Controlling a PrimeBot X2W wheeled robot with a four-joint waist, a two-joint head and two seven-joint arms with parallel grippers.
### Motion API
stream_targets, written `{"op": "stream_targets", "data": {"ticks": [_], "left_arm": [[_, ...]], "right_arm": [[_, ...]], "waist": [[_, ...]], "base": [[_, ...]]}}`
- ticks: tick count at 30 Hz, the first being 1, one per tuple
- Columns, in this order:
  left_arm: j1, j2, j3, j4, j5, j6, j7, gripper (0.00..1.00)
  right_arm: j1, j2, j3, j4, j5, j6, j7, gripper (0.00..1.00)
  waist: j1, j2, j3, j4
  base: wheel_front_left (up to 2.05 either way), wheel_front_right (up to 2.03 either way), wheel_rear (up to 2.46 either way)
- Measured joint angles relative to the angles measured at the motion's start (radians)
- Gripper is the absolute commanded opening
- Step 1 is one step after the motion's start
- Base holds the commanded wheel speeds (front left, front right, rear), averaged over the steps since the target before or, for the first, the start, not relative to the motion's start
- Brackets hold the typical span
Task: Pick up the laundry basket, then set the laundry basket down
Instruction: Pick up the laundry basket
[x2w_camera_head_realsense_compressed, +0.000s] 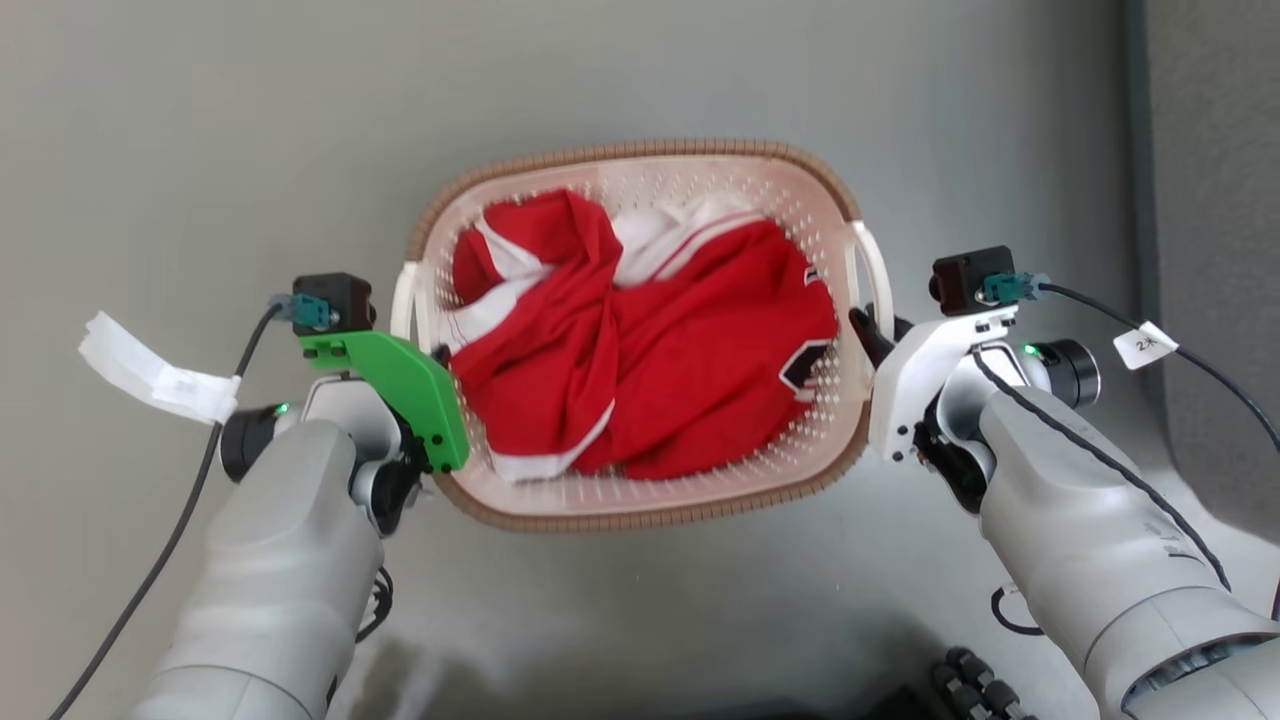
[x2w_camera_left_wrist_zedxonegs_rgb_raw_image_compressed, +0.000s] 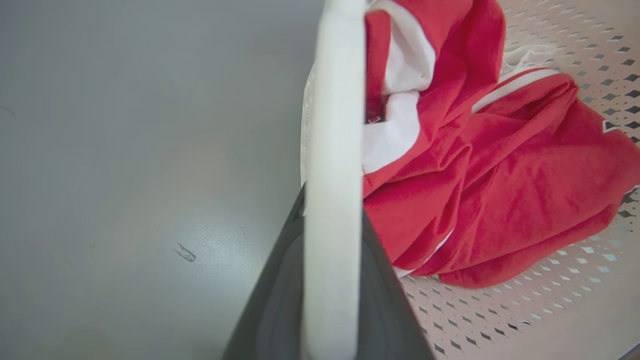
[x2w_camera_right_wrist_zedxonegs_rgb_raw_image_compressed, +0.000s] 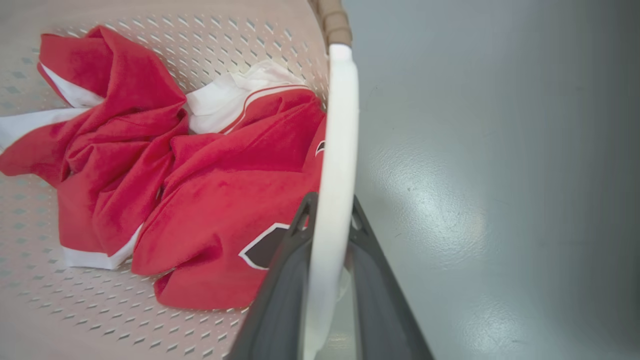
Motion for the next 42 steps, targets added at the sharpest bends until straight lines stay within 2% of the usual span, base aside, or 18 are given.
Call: {"op": "stream_targets", "data": {"ticks": [20,42], "left_arm": [[0.112,0.017,-0.065,-0.013,-0.185,0.003,0.199,0.0],[0.188,0.029,-0.087,0.007,-0.284,0.011,0.348,0.0]], "right_arm": [[0.059,0.007,0.057,0.061,0.156,0.0,0.238,0.0],[0.129,0.002,0.108,0.028,0.285,0.0,0.403,0.0]], "waist": [[0.0,0.0,-0.289,-0.008],[-0.0001,0.0,-0.558,-0.007]], "base": [[0.0,0.0,0.0],[0.0,0.0,0.0]]}}
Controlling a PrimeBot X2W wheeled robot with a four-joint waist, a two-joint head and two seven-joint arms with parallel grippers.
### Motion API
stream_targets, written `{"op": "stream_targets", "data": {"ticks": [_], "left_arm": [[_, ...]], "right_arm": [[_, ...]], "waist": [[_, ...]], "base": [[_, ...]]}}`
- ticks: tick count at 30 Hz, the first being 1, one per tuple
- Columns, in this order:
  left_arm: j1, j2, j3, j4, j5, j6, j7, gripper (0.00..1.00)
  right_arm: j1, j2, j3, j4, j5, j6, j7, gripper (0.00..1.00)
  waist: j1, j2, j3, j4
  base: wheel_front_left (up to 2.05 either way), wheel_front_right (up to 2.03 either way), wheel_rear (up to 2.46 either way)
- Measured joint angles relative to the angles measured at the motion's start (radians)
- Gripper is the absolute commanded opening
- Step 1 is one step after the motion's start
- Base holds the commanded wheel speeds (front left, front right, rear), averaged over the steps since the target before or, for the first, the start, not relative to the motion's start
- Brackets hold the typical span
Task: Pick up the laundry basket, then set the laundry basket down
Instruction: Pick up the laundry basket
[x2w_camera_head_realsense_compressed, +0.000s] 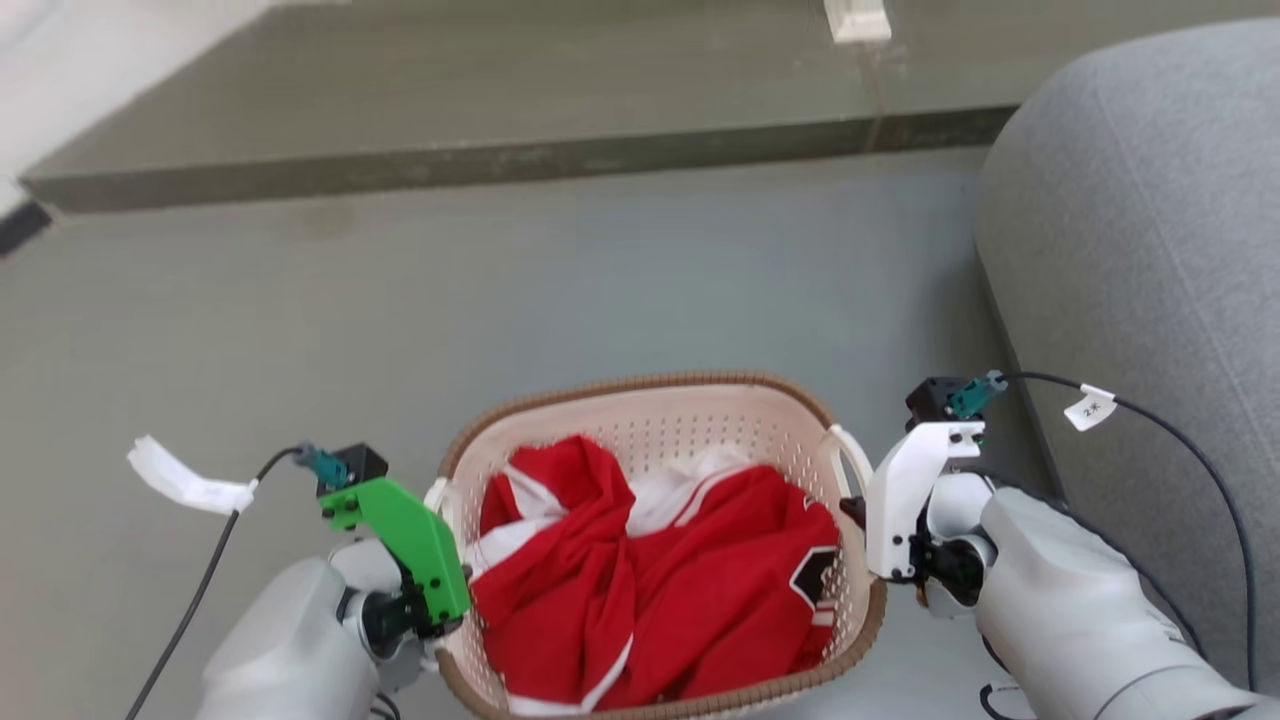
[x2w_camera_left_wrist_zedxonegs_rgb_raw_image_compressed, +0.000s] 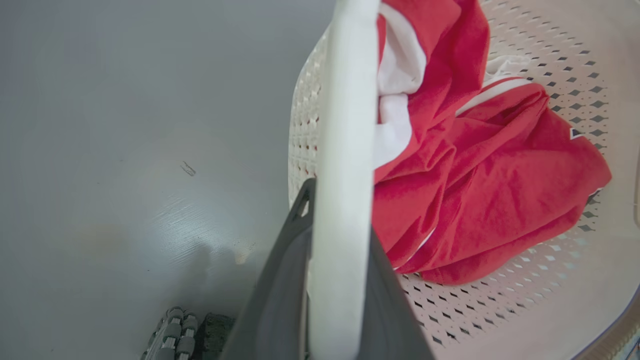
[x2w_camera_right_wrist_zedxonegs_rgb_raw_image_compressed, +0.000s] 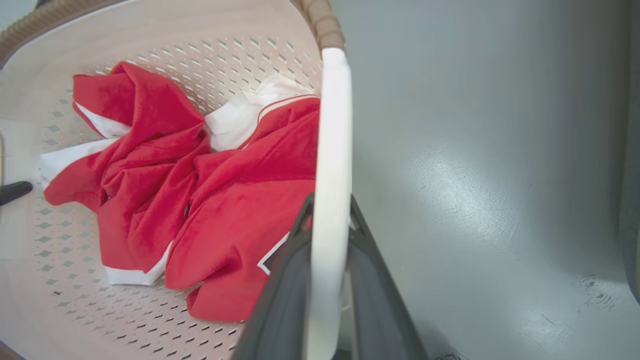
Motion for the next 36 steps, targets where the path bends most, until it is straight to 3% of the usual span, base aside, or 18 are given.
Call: {"op": "stream_targets", "data": {"ticks": [19,36], "left_arm": [[0.041,0.018,-0.019,0.008,-0.037,0.0,0.057,0.0],[0.043,0.027,-0.046,0.001,-0.037,0.0,0.064,0.0]], "right_arm": [[0.017,0.004,0.035,-0.019,0.037,0.0,0.035,0.0],[0.032,0.007,0.044,-0.002,0.066,0.0,0.067,0.0]], "waist": [[0.0,-0.0001,-0.139,0.012],[0.0,0.0,-0.162,-0.002]], "base": [[0.0,0.0,0.0],[0.0,0.0,0.0]]}}
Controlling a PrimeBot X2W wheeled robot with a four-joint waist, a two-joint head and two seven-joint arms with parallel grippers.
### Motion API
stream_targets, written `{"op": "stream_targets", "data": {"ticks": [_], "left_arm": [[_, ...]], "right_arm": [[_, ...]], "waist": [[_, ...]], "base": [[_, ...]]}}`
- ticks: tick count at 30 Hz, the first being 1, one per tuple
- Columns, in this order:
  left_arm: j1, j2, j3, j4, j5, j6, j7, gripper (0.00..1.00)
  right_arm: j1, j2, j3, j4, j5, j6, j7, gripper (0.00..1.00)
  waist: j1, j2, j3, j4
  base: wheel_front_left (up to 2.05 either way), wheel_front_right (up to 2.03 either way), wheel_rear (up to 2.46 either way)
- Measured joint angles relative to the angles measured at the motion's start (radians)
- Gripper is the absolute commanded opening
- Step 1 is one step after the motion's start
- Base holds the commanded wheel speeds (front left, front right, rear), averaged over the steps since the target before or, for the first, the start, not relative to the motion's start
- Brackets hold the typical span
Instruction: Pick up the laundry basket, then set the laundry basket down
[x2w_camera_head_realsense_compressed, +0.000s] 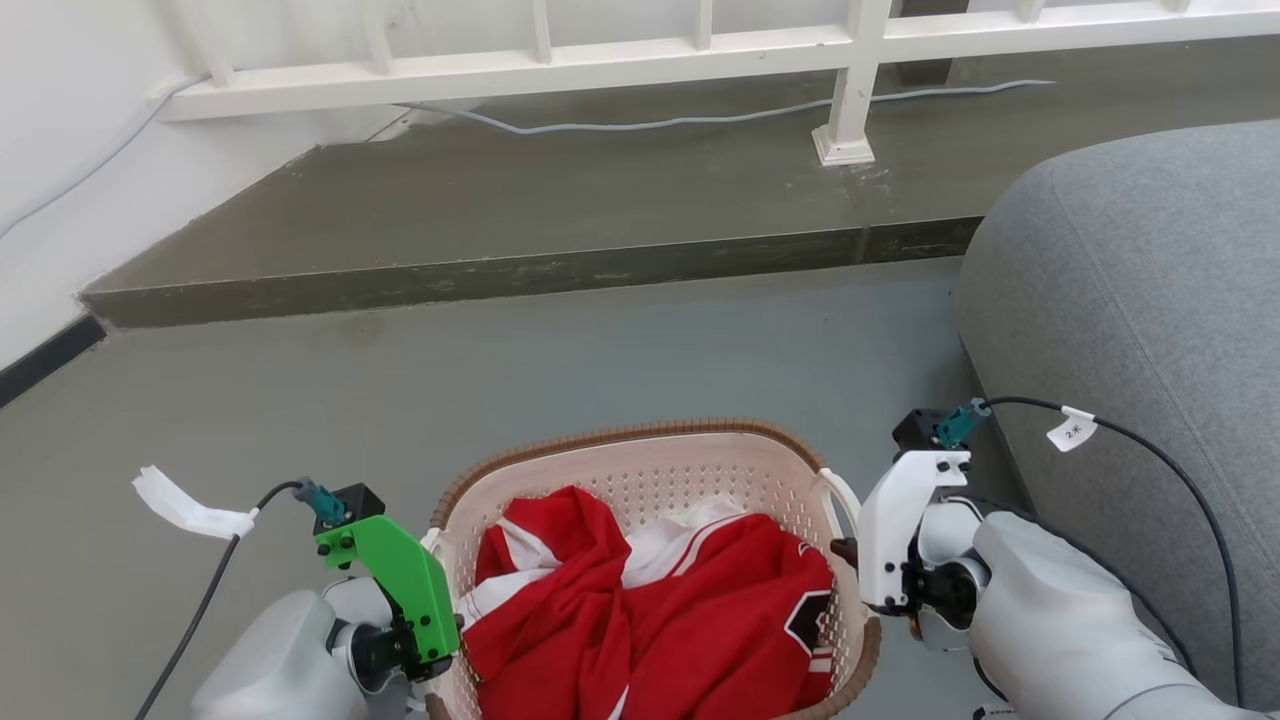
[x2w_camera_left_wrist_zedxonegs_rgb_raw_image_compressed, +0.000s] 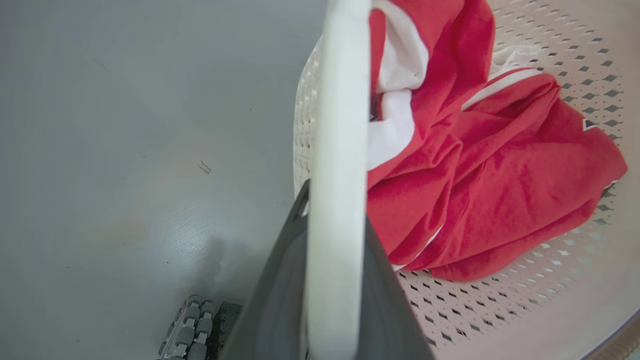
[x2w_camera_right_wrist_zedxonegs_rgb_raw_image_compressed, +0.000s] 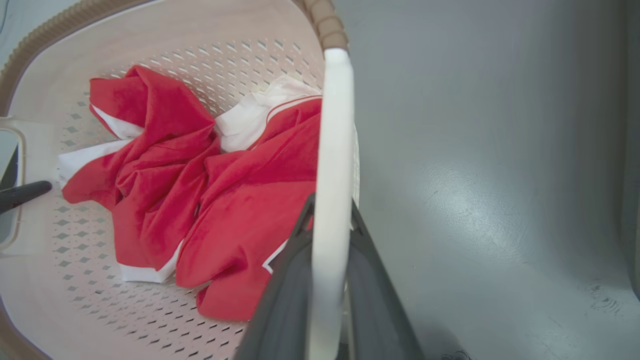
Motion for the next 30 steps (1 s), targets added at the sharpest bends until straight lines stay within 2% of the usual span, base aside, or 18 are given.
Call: {"op": "stream_targets", "data": {"ticks": [30], "left_arm": [[0.0,0.006,-0.014,0.011,-0.021,-0.001,-0.022,0.0]], "right_arm": [[0.005,0.001,0.028,-0.001,0.034,0.0,0.008,0.0]], "waist": [[0.0,0.0,-0.001,0.001]], "base": [[0.0,0.0,0.0]]}}
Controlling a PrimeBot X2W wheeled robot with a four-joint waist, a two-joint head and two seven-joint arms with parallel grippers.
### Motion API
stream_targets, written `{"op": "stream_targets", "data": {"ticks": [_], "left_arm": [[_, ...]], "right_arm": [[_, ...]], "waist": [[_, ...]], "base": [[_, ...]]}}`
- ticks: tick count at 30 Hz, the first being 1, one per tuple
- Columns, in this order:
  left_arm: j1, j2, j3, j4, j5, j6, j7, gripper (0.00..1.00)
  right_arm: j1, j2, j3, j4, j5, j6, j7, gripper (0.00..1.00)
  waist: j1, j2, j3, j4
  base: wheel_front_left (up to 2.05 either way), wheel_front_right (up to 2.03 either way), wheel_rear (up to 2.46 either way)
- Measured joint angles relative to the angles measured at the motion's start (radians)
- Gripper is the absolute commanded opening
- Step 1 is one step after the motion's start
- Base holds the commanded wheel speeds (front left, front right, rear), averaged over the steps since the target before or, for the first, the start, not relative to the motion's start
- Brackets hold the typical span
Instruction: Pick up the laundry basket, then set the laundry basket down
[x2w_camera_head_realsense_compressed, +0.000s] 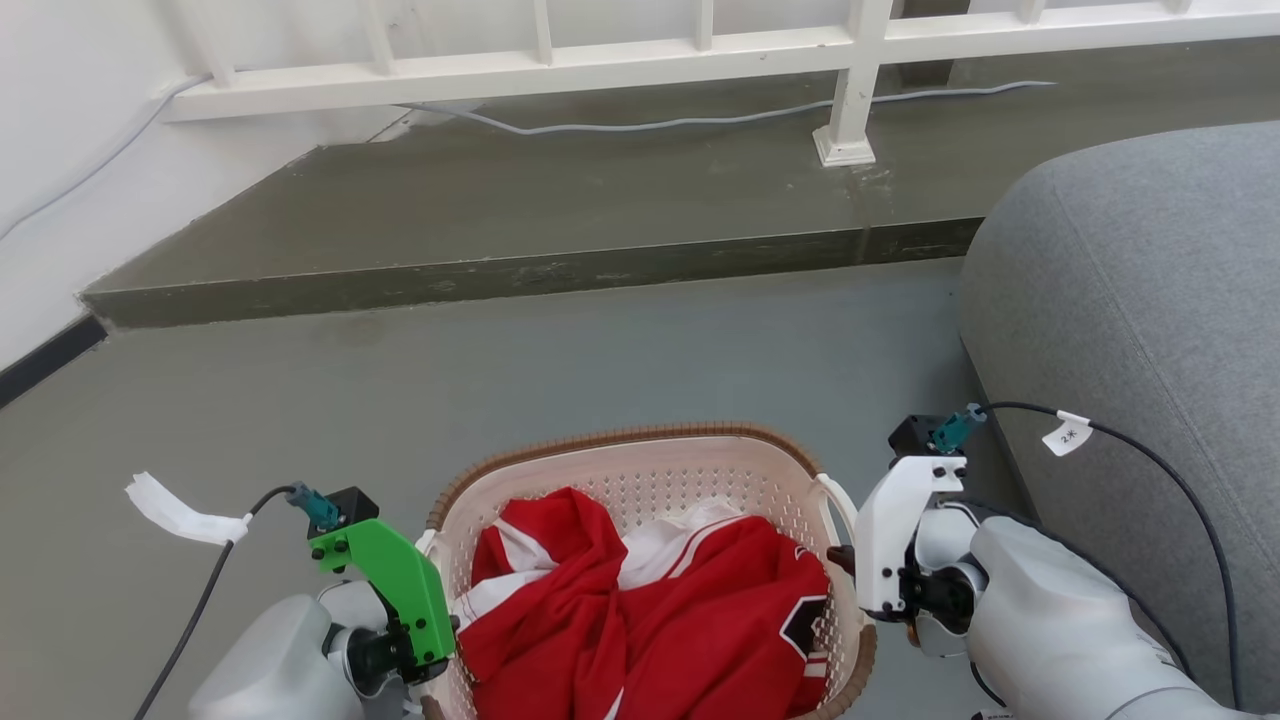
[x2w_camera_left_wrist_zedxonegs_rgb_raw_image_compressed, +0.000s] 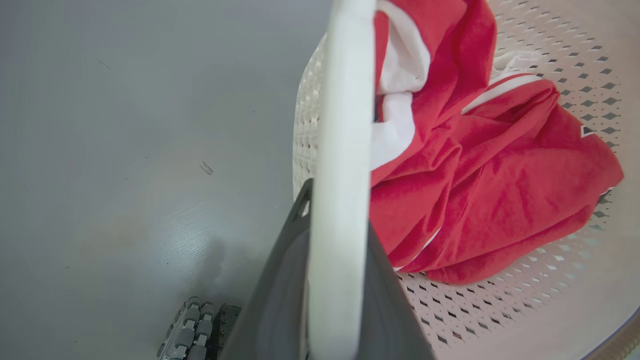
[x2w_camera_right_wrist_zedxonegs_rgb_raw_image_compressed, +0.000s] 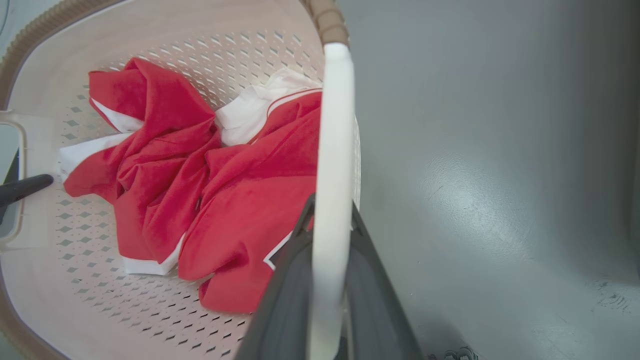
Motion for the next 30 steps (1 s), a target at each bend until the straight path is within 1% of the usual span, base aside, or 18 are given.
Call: {"op": "stream_targets", "data": {"ticks": [6,13,20,24,30], "left_arm": [[0.0,0.0,-0.004,0.003,-0.001,0.0,-0.018,0.0],[-0.006,0.001,-0.014,-0.003,0.005,-0.001,-0.073,0.0],[-0.056,0.001,-0.025,-0.007,0.046,-0.001,-0.148,0.0],[-0.091,-0.001,-0.026,-0.008,0.063,0.011,-0.195,0.0],[-0.123,-0.011,-0.029,-0.008,0.089,0.027,-0.237,0.0]], "right_arm": [[0.0,-0.001,0.001,-0.005,0.007,0.0,-0.003,0.0],[-0.005,-0.005,0.004,-0.019,0.007,0.0,-0.047,0.0],[-0.025,-0.013,0.017,-0.032,-0.002,0.0,-0.099,0.0],[-0.057,-0.018,0.019,-0.045,-0.011,0.0,-0.144,0.0],[-0.079,-0.026,0.019,-0.048,-0.031,0.0,-0.191,0.0]], "waist": [[0.0,0.0,0.008,0.0],[0.0,0.0,0.045,0.002],[0.0,0.0,0.113,0.002],[0.0,0.0,0.161,0.002],[0.0,0.0,0.227,0.001]], "base": [[0.0,0.0,0.0],[0.0,0.0,0.0],[0.0,0.0,0.0],[0.0,0.0,0.0],[0.0,0.0,0.0]]}}
